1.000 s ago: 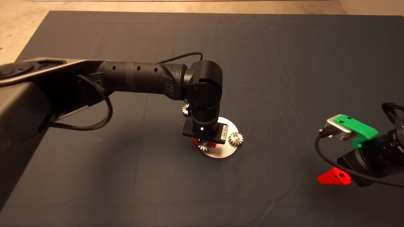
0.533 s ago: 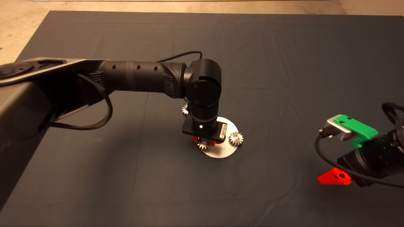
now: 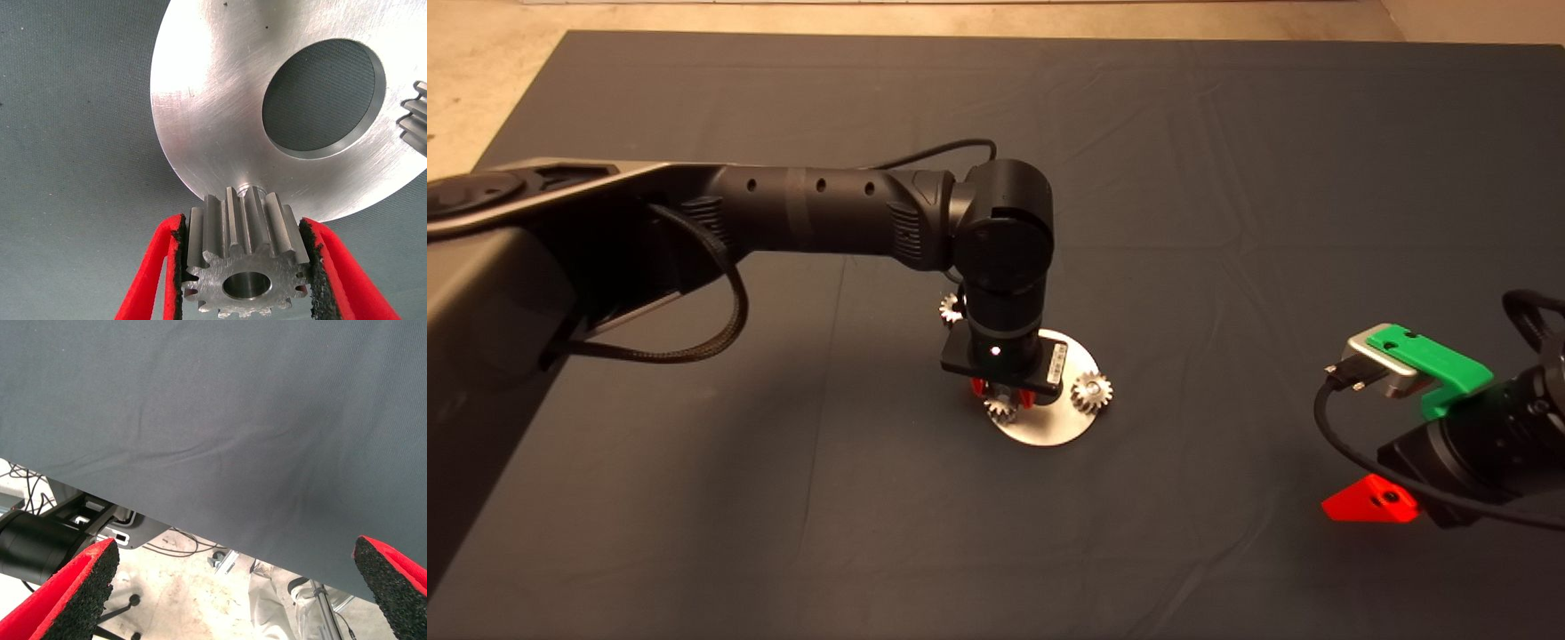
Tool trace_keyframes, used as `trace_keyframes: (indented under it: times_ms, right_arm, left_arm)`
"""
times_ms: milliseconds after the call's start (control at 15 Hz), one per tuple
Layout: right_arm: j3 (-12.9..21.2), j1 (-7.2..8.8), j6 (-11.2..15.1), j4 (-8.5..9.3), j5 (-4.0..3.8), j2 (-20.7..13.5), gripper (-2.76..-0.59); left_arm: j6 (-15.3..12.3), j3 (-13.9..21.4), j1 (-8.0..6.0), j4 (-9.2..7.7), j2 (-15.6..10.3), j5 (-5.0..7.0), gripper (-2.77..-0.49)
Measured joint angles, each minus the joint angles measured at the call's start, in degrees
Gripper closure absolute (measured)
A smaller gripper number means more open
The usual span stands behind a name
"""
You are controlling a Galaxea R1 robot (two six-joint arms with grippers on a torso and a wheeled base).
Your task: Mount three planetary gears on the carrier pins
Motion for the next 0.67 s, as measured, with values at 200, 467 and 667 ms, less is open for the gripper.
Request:
trace_keyframes:
  times_ms: [200,467,667]
  right_arm:
    - [0.00,0.00,-0.01,0.00,0.00,0.00,-2.62]
    - [0.00,0.00,-0.02,0.00,0.00,0.00,-2.62]
    - [0.00,0.00,-0.02,0.01,0.00,0.00,-2.62]
  left_arm:
    - [-0.02,-0.35,-0.02,-0.41,0.37,-0.05,-0.90]
    - [-0.72,-0.35,0.00,-1.68,0.46,-0.05,-0.90]
    - [-1.76,-0.33,0.00,-1.90,0.46,-0.05,-0.90]
